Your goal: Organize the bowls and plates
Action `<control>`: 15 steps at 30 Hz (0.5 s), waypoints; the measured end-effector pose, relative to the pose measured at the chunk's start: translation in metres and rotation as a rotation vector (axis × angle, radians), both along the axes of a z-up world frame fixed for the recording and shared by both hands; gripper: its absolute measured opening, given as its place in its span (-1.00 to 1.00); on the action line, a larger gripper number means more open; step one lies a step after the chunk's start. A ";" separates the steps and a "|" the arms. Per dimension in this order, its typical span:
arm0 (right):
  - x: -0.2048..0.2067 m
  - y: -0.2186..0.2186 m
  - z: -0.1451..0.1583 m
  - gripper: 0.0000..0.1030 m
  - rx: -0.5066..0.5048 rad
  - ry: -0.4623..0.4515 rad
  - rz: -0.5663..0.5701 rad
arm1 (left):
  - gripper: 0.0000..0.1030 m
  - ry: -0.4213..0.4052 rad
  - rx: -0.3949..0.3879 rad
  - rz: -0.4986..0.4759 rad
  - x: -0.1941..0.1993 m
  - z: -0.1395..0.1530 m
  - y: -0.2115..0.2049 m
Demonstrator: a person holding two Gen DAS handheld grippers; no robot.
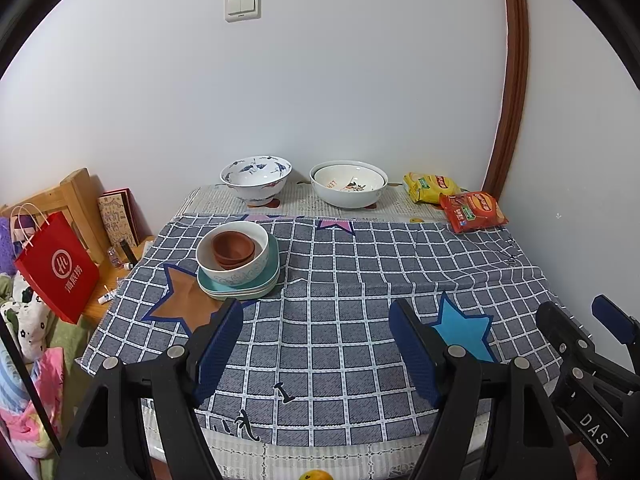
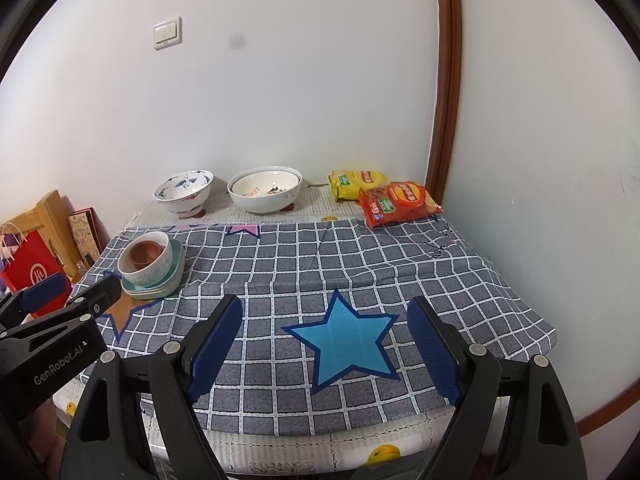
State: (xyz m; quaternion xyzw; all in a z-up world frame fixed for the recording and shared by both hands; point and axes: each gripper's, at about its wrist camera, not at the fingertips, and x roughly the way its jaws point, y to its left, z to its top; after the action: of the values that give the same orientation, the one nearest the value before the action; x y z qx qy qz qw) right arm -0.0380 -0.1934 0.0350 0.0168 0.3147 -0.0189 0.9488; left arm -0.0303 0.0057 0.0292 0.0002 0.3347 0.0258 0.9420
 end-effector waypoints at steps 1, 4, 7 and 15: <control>0.000 0.000 0.000 0.63 0.001 -0.001 -0.001 | 0.43 0.000 0.000 0.000 0.000 0.000 0.000; -0.001 -0.001 0.002 0.63 0.003 -0.004 -0.003 | 0.43 -0.001 0.001 0.000 0.000 0.000 0.000; -0.002 -0.001 0.002 0.63 0.004 -0.007 -0.004 | 0.43 -0.003 0.004 0.000 0.000 0.001 -0.001; -0.004 -0.001 0.003 0.63 0.011 -0.016 -0.001 | 0.44 0.001 0.006 -0.001 0.003 -0.001 -0.002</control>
State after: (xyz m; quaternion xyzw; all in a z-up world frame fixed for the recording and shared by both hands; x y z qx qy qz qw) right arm -0.0416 -0.1939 0.0375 0.0223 0.3074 -0.0176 0.9512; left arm -0.0276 0.0037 0.0280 0.0032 0.3351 0.0261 0.9418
